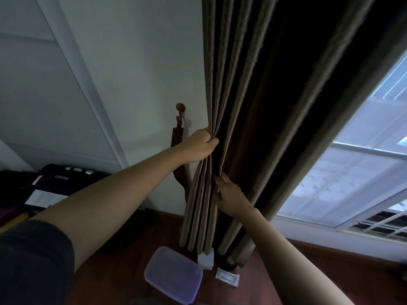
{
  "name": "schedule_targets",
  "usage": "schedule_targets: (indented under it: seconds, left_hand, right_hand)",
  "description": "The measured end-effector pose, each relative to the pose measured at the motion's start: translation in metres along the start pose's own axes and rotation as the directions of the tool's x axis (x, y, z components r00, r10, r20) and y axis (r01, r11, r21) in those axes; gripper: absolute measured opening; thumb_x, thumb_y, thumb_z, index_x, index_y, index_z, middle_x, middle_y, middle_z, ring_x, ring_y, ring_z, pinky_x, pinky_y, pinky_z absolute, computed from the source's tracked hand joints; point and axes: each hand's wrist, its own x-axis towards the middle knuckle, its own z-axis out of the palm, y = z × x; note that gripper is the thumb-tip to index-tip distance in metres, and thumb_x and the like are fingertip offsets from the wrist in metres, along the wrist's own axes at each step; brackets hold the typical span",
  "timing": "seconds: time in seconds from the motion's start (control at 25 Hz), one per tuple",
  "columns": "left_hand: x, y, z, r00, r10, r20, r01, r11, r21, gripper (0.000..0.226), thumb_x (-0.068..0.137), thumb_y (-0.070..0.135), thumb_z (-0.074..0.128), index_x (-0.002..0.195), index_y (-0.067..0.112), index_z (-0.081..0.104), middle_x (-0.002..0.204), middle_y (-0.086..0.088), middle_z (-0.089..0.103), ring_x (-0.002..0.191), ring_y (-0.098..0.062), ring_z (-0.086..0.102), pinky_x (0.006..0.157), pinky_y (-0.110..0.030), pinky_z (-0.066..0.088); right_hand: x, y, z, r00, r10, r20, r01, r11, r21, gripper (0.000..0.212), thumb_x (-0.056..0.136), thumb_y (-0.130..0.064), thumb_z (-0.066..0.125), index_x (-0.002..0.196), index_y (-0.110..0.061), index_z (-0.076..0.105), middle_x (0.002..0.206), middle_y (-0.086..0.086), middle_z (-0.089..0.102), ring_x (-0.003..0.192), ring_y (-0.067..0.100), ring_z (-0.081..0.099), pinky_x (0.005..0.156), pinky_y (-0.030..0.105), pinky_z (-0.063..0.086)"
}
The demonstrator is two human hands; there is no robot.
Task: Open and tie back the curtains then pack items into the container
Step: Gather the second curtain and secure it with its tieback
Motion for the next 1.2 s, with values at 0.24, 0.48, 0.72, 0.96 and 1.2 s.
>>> schedule_targets:
  seconds: [0.24,0.48,0.72,0.96,1.2]
  left_hand:
    - [0.004,0.008,0.011,0.999,-0.043,-0.002,0.043,0.999,-0.004,0.033,0.095,0.014,0.039,0.062,0.017,0.033,0.056,0.0,0.038,0.05,-0.014,0.037,0.054,-0.029,0.033]
    - [0.008,0.019,0.021,0.999,0.038,-0.037,-0.032,0.985,0.168,0.034,0.087,0.031,0.055,0.061,0.012,0.043,0.059,-0.004,0.048,0.051,-0.016,0.051,0.052,-0.028,0.044]
    - [0.009,0.007,0.02,0.995,0.0,-0.102,0.008,0.997,0.079,0.028,0.093,0.019,0.042,0.068,0.007,0.042,0.062,-0.012,0.045,0.055,-0.025,0.047,0.054,-0.034,0.038]
    - [0.001,0.013,0.02,0.997,0.033,-0.065,-0.032,0.999,0.009,0.015,0.096,0.012,0.039,0.088,0.003,0.05,0.066,-0.001,0.05,0.061,-0.015,0.053,0.06,-0.025,0.044]
    - [0.001,0.016,0.021,1.0,0.004,-0.01,-0.004,1.0,0.024,0.034,0.096,0.017,0.039,0.061,0.018,0.04,0.057,0.002,0.043,0.051,-0.013,0.043,0.054,-0.026,0.035]
  right_hand:
    - [0.003,-0.005,-0.007,1.0,0.008,0.013,-0.006,0.994,-0.113,0.055,0.089,-0.017,0.047,0.141,-0.007,0.033,0.151,0.011,0.025,0.123,0.032,0.046,0.095,0.039,0.04]
    - [0.002,-0.012,-0.002,0.997,0.062,0.054,-0.054,0.991,-0.126,0.058,0.086,-0.024,0.052,0.139,-0.011,0.033,0.15,0.008,0.025,0.126,0.033,0.042,0.099,0.042,0.036]
    - [-0.03,-0.007,-0.03,0.767,0.033,-0.641,-0.071,0.997,-0.034,0.038,0.078,-0.013,0.061,0.115,-0.013,0.052,0.149,0.014,0.033,0.135,0.027,0.033,0.112,0.046,0.023]
    - [-0.006,-0.017,-0.112,0.299,0.345,-0.89,0.097,0.917,0.388,0.068,0.082,-0.011,0.064,0.137,0.001,0.027,0.151,0.024,0.018,0.14,0.029,0.022,0.112,0.012,0.015]
    - [0.01,-0.007,-0.117,0.6,0.403,-0.691,-0.16,0.907,0.39,0.05,0.085,-0.006,0.056,0.133,-0.006,0.043,0.123,0.015,0.057,0.112,0.031,0.056,0.089,0.029,0.042]
